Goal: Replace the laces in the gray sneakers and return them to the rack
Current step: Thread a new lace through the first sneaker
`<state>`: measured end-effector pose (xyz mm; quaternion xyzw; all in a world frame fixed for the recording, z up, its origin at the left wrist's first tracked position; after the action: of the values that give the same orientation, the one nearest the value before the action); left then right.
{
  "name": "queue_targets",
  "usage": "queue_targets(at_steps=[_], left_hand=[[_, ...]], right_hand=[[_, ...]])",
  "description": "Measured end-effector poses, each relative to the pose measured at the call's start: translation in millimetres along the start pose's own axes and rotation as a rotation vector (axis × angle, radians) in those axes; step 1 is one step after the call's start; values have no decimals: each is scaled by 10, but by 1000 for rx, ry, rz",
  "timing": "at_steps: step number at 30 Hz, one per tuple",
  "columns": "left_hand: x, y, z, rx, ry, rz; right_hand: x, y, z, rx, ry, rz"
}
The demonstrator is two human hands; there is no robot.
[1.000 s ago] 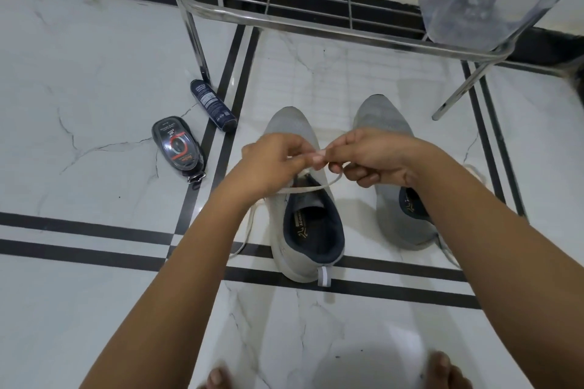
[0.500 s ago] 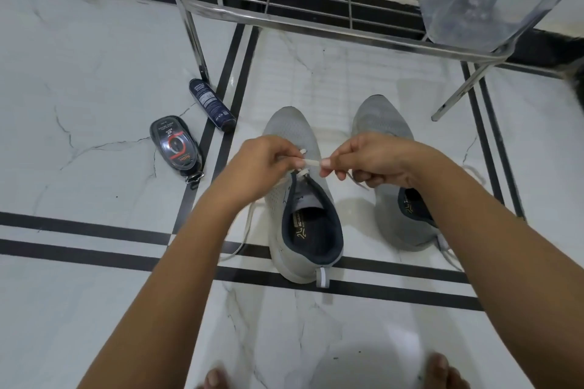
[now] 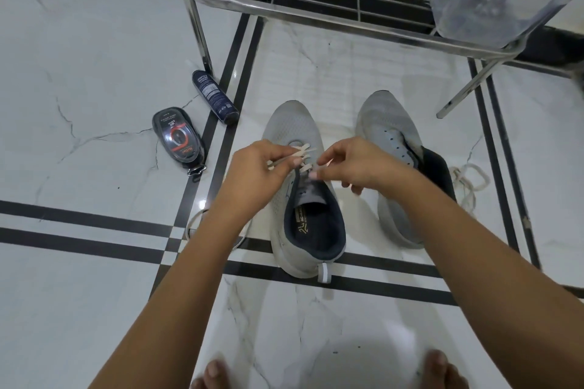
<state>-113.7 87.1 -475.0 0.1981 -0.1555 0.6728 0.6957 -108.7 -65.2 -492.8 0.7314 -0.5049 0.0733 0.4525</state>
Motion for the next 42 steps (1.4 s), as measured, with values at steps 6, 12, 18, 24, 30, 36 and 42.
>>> queue_targets(at_steps=[6,12,18,24,30,36,42], left_hand=[[-223,122,-8,87,-28,0],[-421,192,162,-52,-625,-58],[-477,156,168,-42,-725,-49],[-492,150,189,-29,-774,-64],[-514,144,198,-37,-793,-64],[-514,185,156,-51,-712,-14],[-601,153,153,-73,-772,-85]], right_hand=[[-74,-32,139,7,-97,97],[-49,-49,350,-163,-370,63],[-62,-58,368,-175,-407,55],[-68,-69,392,-184,-423,52],[-71,-77,410,-185,-442,58],[-96,-63,420,-187,-522,61],[-104,-73,425,-171,-498,91]])
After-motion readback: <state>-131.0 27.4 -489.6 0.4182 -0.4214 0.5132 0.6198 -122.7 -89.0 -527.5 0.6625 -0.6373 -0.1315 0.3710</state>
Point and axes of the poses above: each hand's wrist, its own y-axis away from the middle knuckle, its own x-axis out of the back of the hand, z = x × y, the point moved 9 cm from there along -y, towards the middle knuckle, and after that the axes turned 3 degrees about z, right-handed, at the moved point
